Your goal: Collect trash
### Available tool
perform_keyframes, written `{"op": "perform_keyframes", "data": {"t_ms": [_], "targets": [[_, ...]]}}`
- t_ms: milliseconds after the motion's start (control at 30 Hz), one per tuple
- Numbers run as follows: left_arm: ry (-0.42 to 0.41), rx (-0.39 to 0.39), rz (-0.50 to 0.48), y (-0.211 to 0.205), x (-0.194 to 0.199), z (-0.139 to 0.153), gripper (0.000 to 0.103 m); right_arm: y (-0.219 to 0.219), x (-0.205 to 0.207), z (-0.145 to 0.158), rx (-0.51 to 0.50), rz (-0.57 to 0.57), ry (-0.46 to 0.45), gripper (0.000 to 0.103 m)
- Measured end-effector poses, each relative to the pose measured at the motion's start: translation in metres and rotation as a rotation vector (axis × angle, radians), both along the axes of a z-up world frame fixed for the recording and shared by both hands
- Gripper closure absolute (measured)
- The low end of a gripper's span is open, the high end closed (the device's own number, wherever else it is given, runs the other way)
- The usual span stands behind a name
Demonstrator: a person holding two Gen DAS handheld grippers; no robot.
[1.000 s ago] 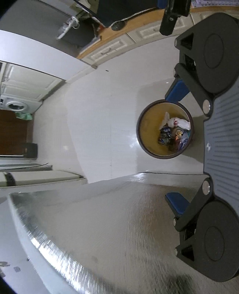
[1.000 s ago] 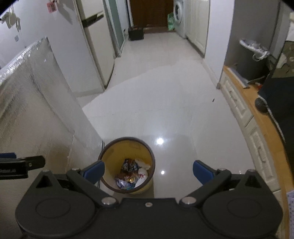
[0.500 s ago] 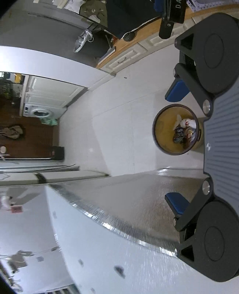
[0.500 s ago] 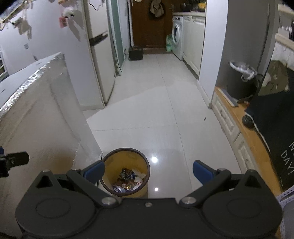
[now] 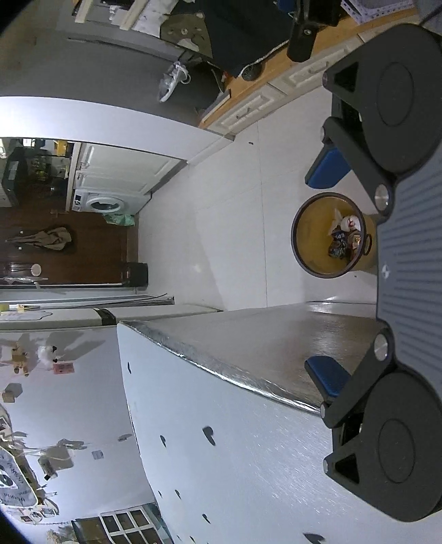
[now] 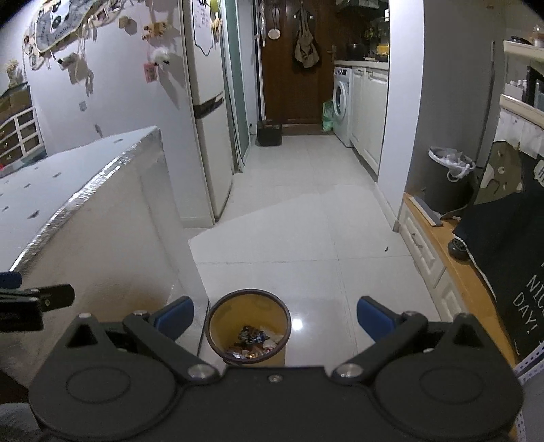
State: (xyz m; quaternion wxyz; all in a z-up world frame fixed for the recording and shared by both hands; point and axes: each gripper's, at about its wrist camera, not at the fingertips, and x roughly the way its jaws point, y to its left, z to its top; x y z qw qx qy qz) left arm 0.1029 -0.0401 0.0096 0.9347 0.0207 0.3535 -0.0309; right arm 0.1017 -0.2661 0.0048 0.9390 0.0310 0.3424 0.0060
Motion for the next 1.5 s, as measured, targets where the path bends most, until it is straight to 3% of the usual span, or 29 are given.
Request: {"op": "perform_keyframes", "data": {"t_ms": [267,600,1500], "targets": [[-0.034,-0.007,-0.017,0.002,-0.038,0.011,0.000,0.011,-0.041,0.018,0.004,0.018,-0.047,0.000],[-0.060,-0.013,-0.026,0.004,-0.065,0.011,0.000,0.011,-0.068,0.017,-0.015,0.006,-0.060,0.000],[-0.043,-0.003,-0.029,0.003,-0.067,-0.002,0.000,0.010,-0.073,0.004,-0.027,-0.011,-0.031,0.000]]}}
